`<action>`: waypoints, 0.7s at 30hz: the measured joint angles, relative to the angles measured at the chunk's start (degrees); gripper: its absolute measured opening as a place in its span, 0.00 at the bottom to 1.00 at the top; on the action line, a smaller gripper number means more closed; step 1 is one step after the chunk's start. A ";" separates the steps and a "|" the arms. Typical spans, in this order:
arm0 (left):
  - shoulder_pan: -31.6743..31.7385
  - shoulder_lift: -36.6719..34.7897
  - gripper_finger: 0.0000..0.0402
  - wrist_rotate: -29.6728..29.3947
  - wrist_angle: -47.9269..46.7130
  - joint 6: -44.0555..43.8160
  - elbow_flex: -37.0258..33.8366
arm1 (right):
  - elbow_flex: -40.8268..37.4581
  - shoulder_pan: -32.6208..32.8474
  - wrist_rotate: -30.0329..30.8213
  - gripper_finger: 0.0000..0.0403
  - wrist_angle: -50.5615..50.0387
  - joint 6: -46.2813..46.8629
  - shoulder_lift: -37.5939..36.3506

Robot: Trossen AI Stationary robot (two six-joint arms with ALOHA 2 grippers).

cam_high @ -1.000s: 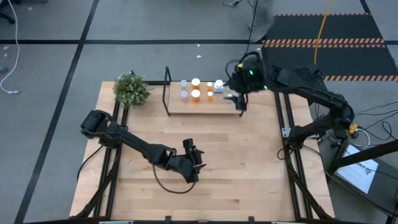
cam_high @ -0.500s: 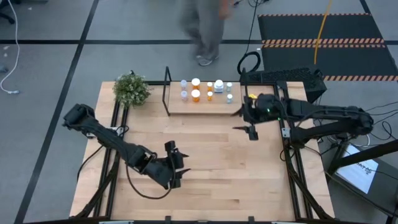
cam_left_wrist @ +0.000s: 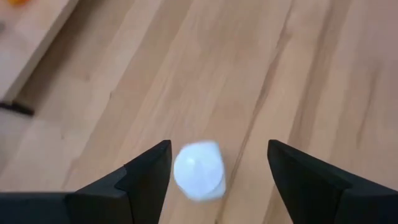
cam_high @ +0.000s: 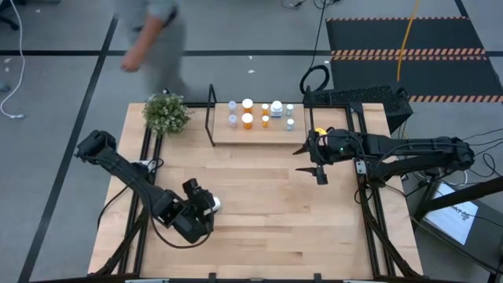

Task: Pick and place medicine bottles onto shelf by color
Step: Put the white pill bottle on the shelf aligned with the other white pill bottle

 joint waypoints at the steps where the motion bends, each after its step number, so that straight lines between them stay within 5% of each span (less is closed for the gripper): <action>1: -0.41 0.28 0.67 0.22 -0.80 -1.06 -0.02 | 0.00 0.00 0.00 0.63 -0.12 0.02 -0.02; 9: -4.30 0.26 0.76 -0.11 -0.33 -8.88 -4.58 | 0.00 0.24 -0.16 0.63 -0.28 2.39 -0.07; 21: -5.72 0.30 0.73 -1.10 13.98 -16.31 -17.33 | 0.00 0.35 -0.17 0.63 -0.31 2.13 -0.04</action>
